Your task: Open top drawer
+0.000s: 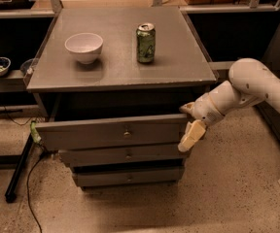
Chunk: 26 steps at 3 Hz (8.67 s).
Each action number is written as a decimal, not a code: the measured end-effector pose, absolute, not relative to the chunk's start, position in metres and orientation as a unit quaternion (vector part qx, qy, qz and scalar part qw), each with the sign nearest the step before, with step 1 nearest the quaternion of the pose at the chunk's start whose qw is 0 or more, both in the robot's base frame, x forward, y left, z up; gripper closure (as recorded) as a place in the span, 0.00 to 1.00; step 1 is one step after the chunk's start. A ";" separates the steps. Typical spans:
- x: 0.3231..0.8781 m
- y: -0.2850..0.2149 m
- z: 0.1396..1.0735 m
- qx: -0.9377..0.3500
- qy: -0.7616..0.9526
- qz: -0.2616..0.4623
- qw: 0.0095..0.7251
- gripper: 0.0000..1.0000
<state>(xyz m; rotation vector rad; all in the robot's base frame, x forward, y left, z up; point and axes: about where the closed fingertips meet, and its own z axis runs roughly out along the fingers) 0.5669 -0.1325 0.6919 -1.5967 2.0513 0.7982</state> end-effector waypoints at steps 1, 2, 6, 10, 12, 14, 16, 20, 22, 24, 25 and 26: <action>0.547 -0.141 0.697 -0.578 0.734 0.292 0.204 0.00; 0.500 -0.166 0.707 -0.584 0.719 0.310 0.213 0.00; 0.524 -0.145 0.708 -0.588 0.716 0.290 0.241 0.00; 0.506 -0.128 0.679 -0.623 0.727 0.215 0.193 0.00; 0.497 -0.129 0.675 -0.623 0.722 0.234 0.189 0.00; 0.489 -0.134 0.671 -0.620 0.721 0.246 0.188 0.00; 0.483 -0.136 0.677 -0.619 0.710 0.272 0.199 0.00; 0.427 -0.171 0.690 -0.609 0.674 0.345 0.235 0.00; 0.368 -0.200 0.706 -0.573 0.682 0.378 0.253 0.00; 0.377 -0.199 0.707 -0.573 0.696 0.344 0.264 0.00; 0.389 -0.195 0.717 -0.575 0.708 0.293 0.287 0.00; 0.401 -0.196 0.727 -0.568 0.706 0.280 0.317 0.00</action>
Offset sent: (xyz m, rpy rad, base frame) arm -0.0746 -0.0431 0.0192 0.0481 0.0172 0.0348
